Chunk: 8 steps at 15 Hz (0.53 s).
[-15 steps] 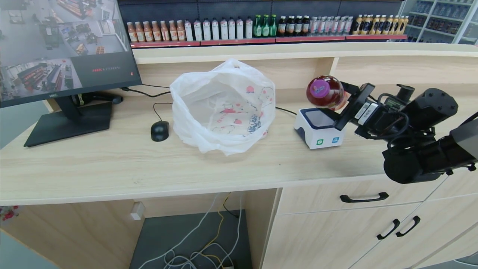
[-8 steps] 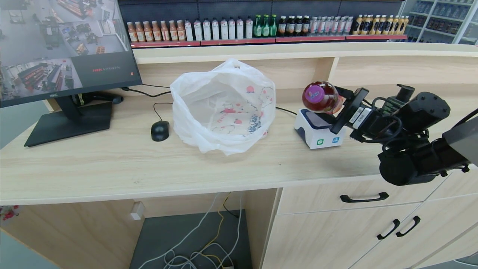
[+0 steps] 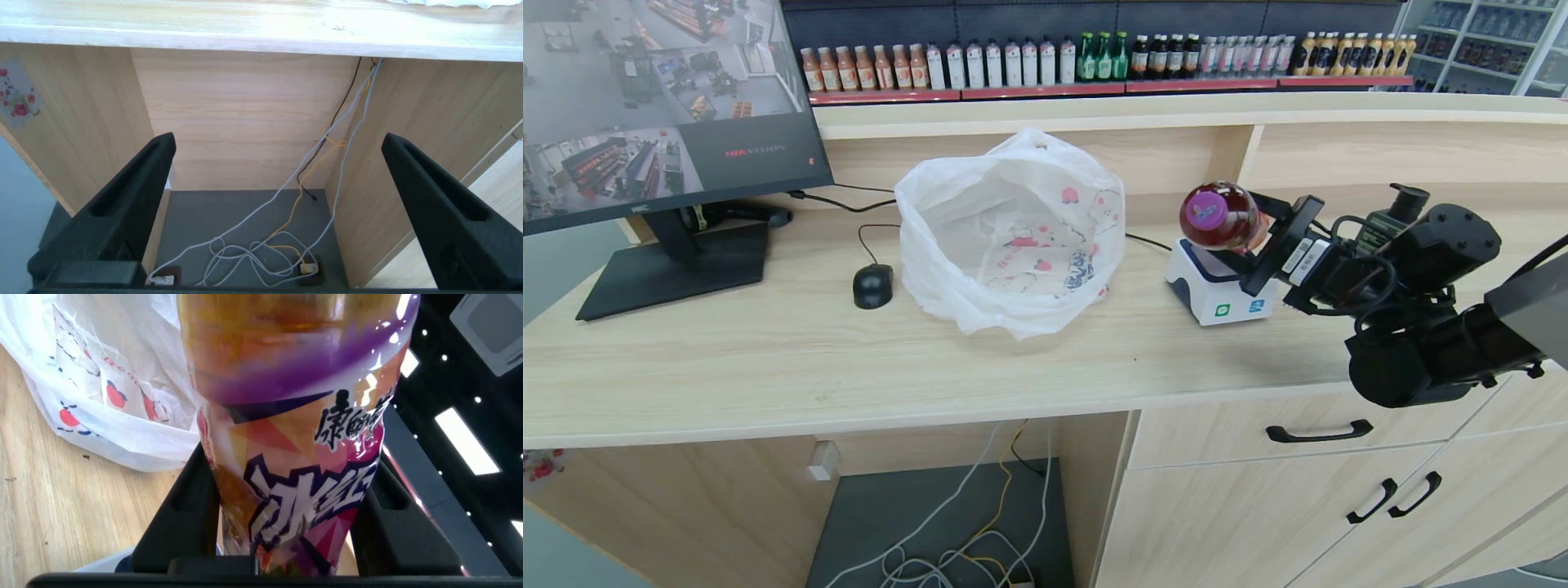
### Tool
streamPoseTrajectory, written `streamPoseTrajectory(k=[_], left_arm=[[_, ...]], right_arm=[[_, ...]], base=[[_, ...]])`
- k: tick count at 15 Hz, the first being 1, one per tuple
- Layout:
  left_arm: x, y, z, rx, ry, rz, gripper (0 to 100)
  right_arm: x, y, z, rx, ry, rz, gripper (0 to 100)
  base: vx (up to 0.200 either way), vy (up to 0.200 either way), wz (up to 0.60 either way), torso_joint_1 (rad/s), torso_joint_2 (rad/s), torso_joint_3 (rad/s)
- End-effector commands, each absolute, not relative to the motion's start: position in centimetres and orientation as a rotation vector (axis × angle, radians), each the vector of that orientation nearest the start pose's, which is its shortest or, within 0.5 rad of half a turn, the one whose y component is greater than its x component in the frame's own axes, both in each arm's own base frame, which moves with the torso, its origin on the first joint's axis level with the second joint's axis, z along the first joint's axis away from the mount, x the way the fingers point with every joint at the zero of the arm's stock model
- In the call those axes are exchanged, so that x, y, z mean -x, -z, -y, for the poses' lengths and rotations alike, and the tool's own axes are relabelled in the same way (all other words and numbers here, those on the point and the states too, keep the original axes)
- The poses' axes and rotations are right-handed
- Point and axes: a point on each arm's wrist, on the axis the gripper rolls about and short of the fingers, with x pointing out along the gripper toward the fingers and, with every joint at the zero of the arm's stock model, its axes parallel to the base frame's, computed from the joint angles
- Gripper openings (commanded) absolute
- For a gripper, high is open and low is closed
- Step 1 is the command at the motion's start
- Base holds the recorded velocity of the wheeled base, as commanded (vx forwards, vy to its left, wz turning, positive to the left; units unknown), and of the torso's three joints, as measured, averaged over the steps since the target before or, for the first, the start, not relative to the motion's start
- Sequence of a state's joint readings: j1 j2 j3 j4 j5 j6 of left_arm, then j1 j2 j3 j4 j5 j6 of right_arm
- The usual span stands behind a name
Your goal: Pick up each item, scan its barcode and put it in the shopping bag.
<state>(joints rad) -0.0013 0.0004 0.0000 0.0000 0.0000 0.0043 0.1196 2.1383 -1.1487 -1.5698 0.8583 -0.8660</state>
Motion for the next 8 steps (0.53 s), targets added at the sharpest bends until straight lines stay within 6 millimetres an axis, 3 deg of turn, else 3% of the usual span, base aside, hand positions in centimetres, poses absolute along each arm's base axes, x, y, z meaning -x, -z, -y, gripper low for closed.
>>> streamPoseTrajectory(k=[1, 8], left_arm=[[2.28, -7.55, 0.0, -0.005, 0.002, 0.0, 100], [2.28, -7.55, 0.0, -0.005, 0.0, 0.0, 100]], right_arm=[[-39.52, -19.92, -6.47, 0.99, -0.656, 0.95, 0], [-39.04, -20.61, -6.76, 0.983, -0.65, 0.962, 0]], base=[[0.0, 0.0, 0.0, 0.0, 0.0, 0.0], [0.0, 0.0, 0.0, 0.0, 0.0, 0.0]])
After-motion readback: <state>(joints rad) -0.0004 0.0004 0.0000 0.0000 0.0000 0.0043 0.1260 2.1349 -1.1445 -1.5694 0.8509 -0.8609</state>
